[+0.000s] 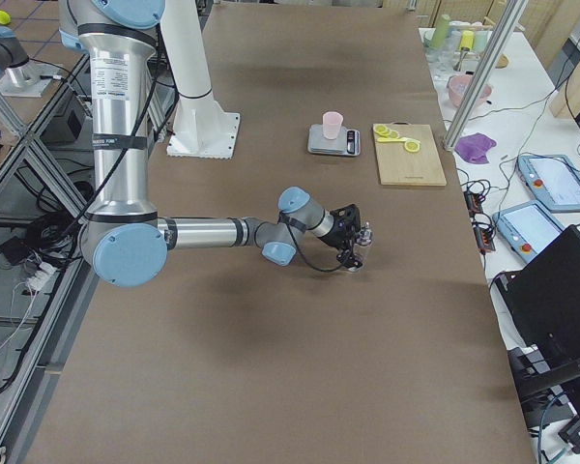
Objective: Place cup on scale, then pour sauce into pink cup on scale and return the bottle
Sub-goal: 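Lower the glass bottle onto the table with the right gripper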
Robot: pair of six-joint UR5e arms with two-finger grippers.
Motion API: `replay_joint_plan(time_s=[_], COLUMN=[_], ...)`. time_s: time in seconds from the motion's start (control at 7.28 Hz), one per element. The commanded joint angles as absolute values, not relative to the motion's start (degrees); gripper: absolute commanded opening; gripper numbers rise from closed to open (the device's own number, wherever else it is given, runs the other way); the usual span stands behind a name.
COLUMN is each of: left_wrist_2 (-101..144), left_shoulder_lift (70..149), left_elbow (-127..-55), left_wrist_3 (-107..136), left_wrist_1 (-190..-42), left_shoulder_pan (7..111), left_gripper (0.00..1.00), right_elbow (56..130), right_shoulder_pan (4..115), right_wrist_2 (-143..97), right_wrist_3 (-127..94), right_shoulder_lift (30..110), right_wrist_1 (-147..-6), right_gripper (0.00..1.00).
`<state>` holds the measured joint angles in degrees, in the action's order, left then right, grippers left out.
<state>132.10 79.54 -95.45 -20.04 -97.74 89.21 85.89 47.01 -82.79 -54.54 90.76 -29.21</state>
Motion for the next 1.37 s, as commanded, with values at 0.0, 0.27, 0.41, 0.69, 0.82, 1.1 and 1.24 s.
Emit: replay_joint_plan(time_s=[0.0,0.27,0.41,0.69,0.82,1.1,1.24], left_wrist_2=[132.1,132.1,132.1,132.1,132.1,132.1,132.1], left_shoulder_lift=[79.54,79.54,79.54,79.54,79.45,79.54,79.54], left_elbow=[-95.36,-95.19,-95.19,-95.1,-95.1,-95.19,-95.27], left_wrist_3=[-20.04,-20.13,-20.13,-20.48,-20.48,-20.48,-20.48], left_wrist_1=[-97.73,-97.73,-97.73,-97.73,-97.82,-97.82,-97.74], left_shoulder_pan=[89.21,89.21,89.21,89.21,89.21,89.21,89.21], left_gripper=[0.98,0.98,0.98,0.98,0.98,0.98,0.98], right_elbow=[86.39,87.79,88.5,92.27,92.98,97.53,97.99], right_shoulder_pan=[46.93,46.32,45.54,43.95,43.08,42.45,42.71], right_wrist_2=[-82.79,-82.71,-82.79,-82.53,-81.83,-82.08,-83.31], right_wrist_3=[-54.58,-54.67,-55.54,-58.08,-58.62,-58.89,-58.71], right_shoulder_lift=[91.05,94.37,97.35,100.27,101.5,105.54,106.6], right_wrist_1=[-29.18,-26.74,-22.8,-21.88,-21.8,-21.88,-21.8], right_gripper=[1.0,1.0,1.0,1.0,1.0,1.0,1.0])
